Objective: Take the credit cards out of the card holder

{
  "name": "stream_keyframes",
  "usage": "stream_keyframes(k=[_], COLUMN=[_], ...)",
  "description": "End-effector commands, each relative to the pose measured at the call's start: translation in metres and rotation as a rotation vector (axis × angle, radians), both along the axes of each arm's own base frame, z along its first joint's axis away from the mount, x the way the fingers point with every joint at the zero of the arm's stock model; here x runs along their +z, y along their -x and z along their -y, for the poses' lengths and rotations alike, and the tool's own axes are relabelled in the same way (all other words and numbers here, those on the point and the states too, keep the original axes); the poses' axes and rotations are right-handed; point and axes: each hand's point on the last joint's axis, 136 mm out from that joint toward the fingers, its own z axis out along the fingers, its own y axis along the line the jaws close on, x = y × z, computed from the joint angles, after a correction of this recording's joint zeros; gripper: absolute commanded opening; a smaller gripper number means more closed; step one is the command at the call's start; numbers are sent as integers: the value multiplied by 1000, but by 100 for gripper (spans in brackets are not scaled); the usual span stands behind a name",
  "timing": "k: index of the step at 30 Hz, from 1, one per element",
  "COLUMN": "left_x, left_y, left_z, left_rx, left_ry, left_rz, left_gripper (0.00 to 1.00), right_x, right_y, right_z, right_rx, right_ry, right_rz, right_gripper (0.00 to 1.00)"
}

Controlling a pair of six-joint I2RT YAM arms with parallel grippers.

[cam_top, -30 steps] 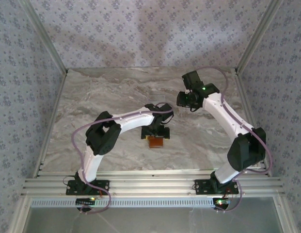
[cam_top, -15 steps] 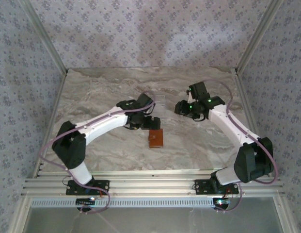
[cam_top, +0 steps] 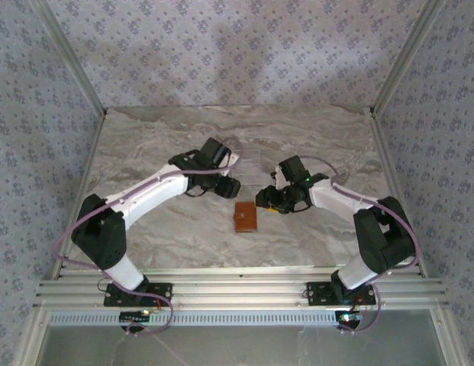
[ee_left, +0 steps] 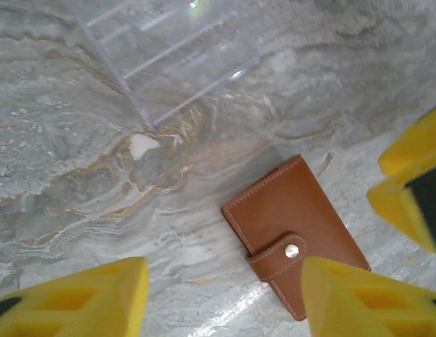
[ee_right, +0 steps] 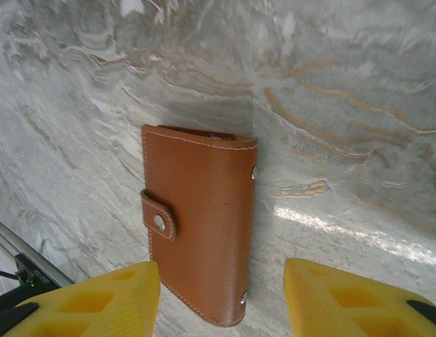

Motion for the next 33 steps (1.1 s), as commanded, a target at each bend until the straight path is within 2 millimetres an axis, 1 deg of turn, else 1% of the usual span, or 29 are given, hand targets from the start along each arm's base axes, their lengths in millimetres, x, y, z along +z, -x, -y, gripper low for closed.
stream_keyframes(k=[1, 3, 7, 10, 14, 18, 20, 23, 25, 28, 33], left_x=[3, 4, 6, 4, 4, 6, 6, 1, -6, -18, -40], left_y=[-11, -11, -4, -1, 13, 15, 26, 48, 61, 69, 76], left_z=[-2, 1, 9, 10, 18, 22, 28, 40, 45, 48, 47], left_rx=[0, -18, -94, -146, -274, -336, -432, -571, -659, -716, -792], left_ry=[72, 112, 137, 133, 167, 192, 211, 200, 174, 150, 116], left_rz=[-54, -33, -34, -32, -14, 50, 69, 123, 151, 152, 87], left_gripper=[58, 58, 58, 56, 52, 47, 46, 46, 46, 46, 45], right_x=[-3, -10, -21, -29, -36, -41, -41, -44, -45, -46, -42], right_y=[3, 4, 6, 9, 11, 13, 14, 15, 15, 15, 15], right_z=[-15, -18, -23, -23, -26, -26, -28, -28, -27, -25, -24], right_rx=[22, 10, 16, 18, 29, 36, 45, 50, 48, 45, 47], right_ry=[-69, -80, -100, -98, -106, -107, -119, -125, -122, -118, -108], right_rz=[-15, -45, -82, -104, -132, -149, -155, -173, -177, -181, -196], right_gripper=[51, 51, 48, 46, 46, 45, 45, 44, 43, 42, 42])
